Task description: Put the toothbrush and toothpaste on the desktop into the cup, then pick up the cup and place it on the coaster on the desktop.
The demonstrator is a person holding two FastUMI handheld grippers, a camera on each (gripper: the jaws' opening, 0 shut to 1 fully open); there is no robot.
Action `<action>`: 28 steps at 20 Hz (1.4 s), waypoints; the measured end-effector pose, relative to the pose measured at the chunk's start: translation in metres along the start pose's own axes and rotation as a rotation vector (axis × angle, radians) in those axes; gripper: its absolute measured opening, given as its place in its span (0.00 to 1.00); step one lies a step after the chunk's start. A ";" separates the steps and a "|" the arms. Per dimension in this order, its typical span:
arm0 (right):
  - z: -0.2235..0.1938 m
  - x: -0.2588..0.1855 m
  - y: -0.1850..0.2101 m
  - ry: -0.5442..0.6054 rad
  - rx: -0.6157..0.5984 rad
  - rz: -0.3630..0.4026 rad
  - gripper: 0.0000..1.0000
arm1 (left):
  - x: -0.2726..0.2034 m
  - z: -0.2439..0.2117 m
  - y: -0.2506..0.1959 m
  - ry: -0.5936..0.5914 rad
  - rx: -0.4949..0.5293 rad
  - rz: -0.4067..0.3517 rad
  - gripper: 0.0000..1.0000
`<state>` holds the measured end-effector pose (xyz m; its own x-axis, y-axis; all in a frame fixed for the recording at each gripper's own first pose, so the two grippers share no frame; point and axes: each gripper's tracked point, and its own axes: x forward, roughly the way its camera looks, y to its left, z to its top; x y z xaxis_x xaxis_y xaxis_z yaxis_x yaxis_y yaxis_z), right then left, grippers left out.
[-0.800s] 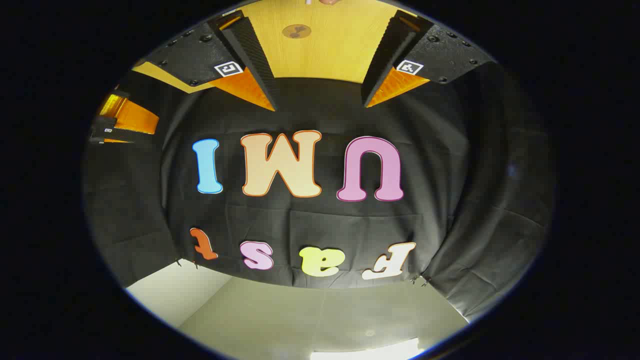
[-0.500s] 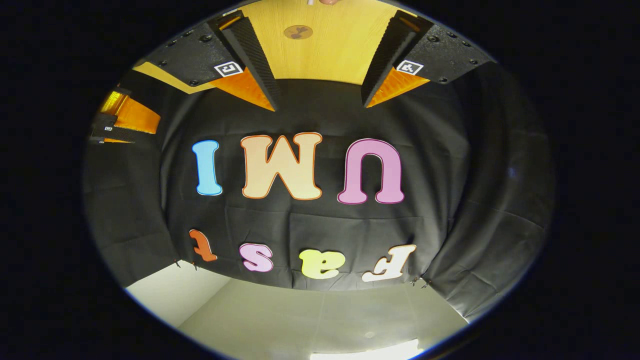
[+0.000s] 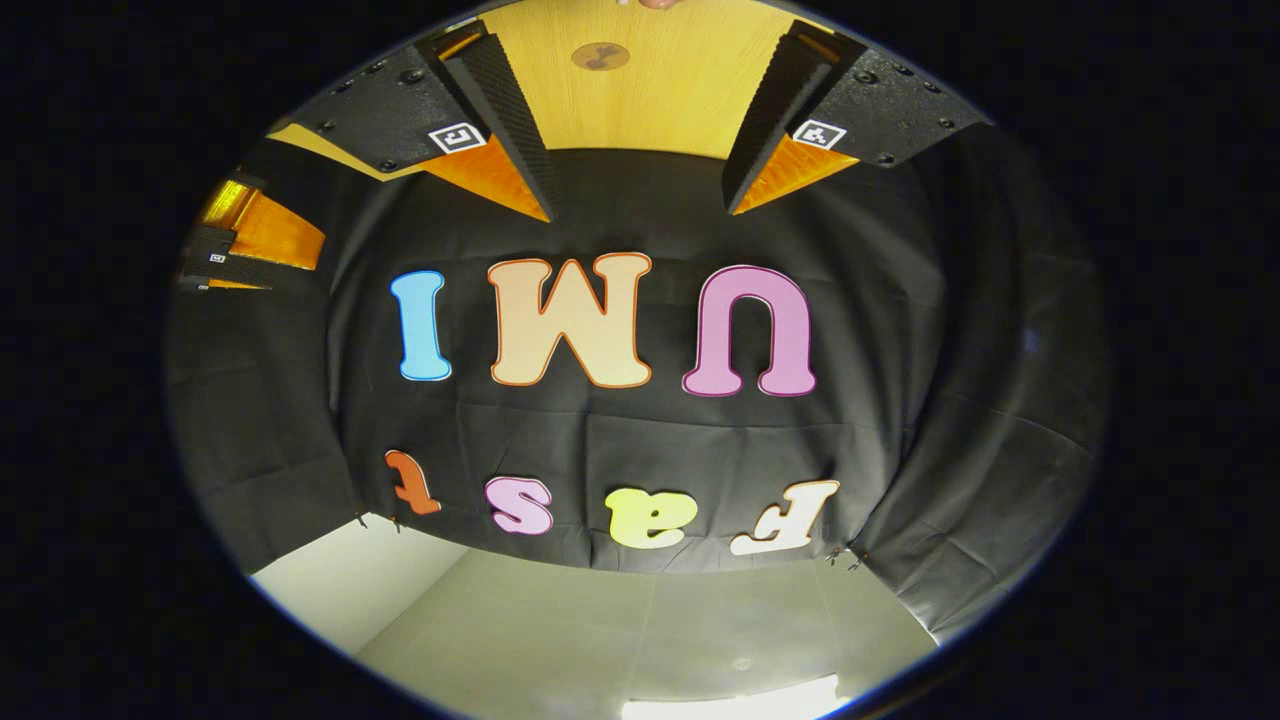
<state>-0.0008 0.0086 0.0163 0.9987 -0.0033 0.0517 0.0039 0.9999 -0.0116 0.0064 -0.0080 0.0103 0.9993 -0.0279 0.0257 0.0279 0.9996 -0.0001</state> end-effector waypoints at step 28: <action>-0.310 -0.064 0.006 0.880 -0.083 0.101 1.00 | -0.018 -0.027 0.052 0.058 0.041 0.088 0.95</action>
<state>-0.0484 0.0116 -0.2966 0.6724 0.0427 -0.7390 -0.1168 0.9919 -0.0489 -0.0099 0.0443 -0.0170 0.9976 0.0616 -0.0305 -0.0603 0.9973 0.0416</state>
